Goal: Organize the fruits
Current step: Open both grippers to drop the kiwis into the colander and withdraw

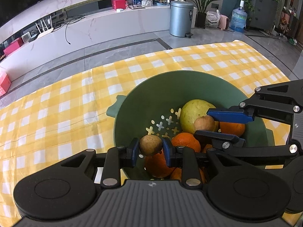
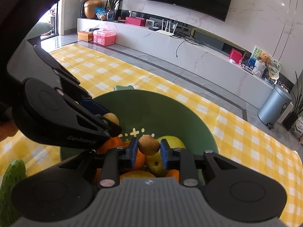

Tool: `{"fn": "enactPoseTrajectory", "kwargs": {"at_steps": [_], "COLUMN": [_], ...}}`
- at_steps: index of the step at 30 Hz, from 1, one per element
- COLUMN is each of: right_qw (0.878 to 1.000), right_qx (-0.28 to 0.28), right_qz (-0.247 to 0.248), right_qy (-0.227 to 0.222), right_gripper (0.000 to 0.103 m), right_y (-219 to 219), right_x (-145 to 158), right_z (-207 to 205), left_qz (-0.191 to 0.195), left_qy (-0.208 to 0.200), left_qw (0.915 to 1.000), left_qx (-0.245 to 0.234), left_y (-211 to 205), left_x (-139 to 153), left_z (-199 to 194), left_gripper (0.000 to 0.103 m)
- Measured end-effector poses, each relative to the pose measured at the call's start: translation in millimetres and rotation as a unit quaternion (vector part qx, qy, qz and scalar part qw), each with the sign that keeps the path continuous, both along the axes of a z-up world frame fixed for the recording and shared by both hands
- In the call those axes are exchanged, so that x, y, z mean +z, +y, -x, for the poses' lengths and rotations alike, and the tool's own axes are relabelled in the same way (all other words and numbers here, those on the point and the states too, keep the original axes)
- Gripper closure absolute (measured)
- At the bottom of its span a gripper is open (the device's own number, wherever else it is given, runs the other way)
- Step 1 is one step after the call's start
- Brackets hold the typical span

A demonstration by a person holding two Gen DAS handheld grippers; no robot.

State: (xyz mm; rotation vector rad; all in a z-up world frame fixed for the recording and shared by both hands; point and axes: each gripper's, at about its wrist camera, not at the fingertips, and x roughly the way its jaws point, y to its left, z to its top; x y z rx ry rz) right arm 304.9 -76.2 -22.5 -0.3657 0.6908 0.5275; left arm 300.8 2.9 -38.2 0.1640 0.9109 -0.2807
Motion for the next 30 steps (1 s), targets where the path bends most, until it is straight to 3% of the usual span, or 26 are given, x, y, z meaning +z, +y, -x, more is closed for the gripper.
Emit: {"fn": "enactPoseTrajectory", "kwargs": {"at_steps": [6, 10, 16, 21, 30], "right_qw": [1.000, 1.000, 1.000, 1.000, 0.999], "right_qx": [0.005, 0.008, 0.005, 0.008, 0.000], "right_qz": [0.004, 0.005, -0.004, 0.012, 0.048], "right_qy": [-0.003, -0.007, -0.007, -0.009, 0.009], "right_gripper": [0.081, 0.081, 0.081, 0.081, 0.081], "right_y": [1, 1, 7, 22, 46], "right_x": [0, 2, 7, 5, -4], "right_z": [0, -1, -6, -12, -25], "left_qz": [0.007, 0.024, 0.022, -0.019, -0.027], "left_qy": [-0.013, -0.039, -0.065, -0.094, -0.090], "left_qw": [0.9999, 0.9988, 0.9967, 0.9941, 0.9935], "left_qx": [0.005, 0.015, 0.044, 0.051, 0.065], "left_y": [4, 11, 18, 22, 37], "left_x": [4, 17, 33, 34, 21], "left_z": [7, 18, 37, 53, 65], "left_gripper": [0.064, 0.046, 0.046, 0.046, 0.046]}}
